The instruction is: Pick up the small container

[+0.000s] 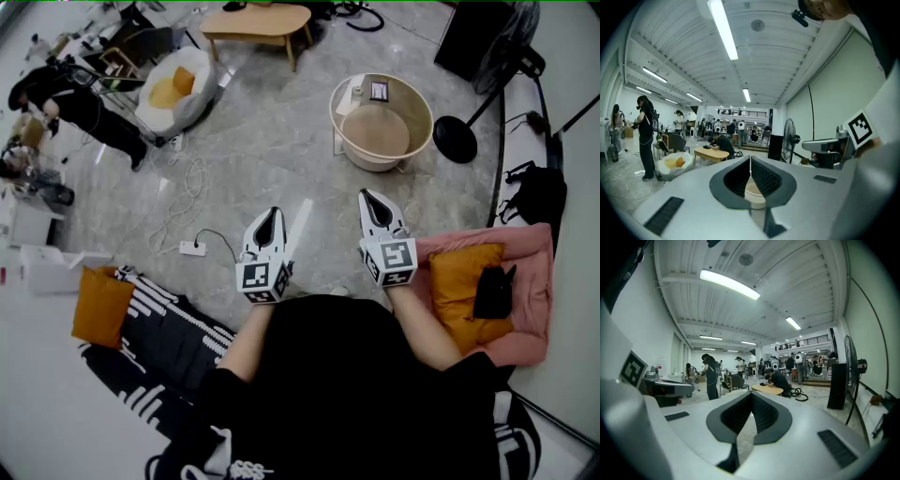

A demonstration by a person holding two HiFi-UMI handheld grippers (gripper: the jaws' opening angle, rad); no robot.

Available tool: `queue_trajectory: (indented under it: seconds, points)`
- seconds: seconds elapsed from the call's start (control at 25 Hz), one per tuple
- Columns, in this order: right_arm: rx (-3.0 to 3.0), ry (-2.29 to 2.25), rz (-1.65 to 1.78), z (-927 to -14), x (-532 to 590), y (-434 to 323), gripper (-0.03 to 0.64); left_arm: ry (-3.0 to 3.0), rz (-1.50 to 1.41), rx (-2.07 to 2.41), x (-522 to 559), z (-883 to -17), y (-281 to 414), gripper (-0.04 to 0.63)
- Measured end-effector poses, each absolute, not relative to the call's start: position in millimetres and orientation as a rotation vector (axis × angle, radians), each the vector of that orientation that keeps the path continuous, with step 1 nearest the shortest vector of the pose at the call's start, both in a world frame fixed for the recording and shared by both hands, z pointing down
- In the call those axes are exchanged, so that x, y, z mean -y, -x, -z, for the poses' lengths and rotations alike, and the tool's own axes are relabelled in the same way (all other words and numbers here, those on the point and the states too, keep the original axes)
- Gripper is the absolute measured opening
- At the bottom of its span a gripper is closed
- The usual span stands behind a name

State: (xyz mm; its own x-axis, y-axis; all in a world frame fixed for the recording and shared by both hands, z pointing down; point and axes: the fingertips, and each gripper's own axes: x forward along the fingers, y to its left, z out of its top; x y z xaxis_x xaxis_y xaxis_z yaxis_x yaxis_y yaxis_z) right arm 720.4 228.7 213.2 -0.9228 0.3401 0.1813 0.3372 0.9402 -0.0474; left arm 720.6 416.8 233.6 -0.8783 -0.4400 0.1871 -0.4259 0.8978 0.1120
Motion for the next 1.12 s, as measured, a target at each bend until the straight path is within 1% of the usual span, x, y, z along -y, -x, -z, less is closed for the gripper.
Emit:
queue_trajectory:
  seconds: [0.32, 0.6, 0.76, 0.88, 1.12]
  points:
    - [2.889, 0.548, -0.026, -230, -240, -711, 0.014, -0.627, 0.121, 2.854, -417, -243, -713, 0.025]
    - [2.842, 0.561, -0.019, -260, -263, -677, 0.014, -0.619, 0.214, 2.83, -439, -273, -669, 0.026]
    - [2.819, 0.518, 0.019, -278, -268, -627, 0.014, -0.683, 0.194, 2.814, -446, -294, -614, 0.026]
    - [2.811, 0.493, 0.054, -277, -266, -567, 0.014, -0.768, 0.131, 2.811, -442, -297, -555, 0.026]
    - [2.795, 0.437, 0.073, -269, -275, -446, 0.014, -0.824, 0.117, 2.798, -456, -290, -437, 0.026]
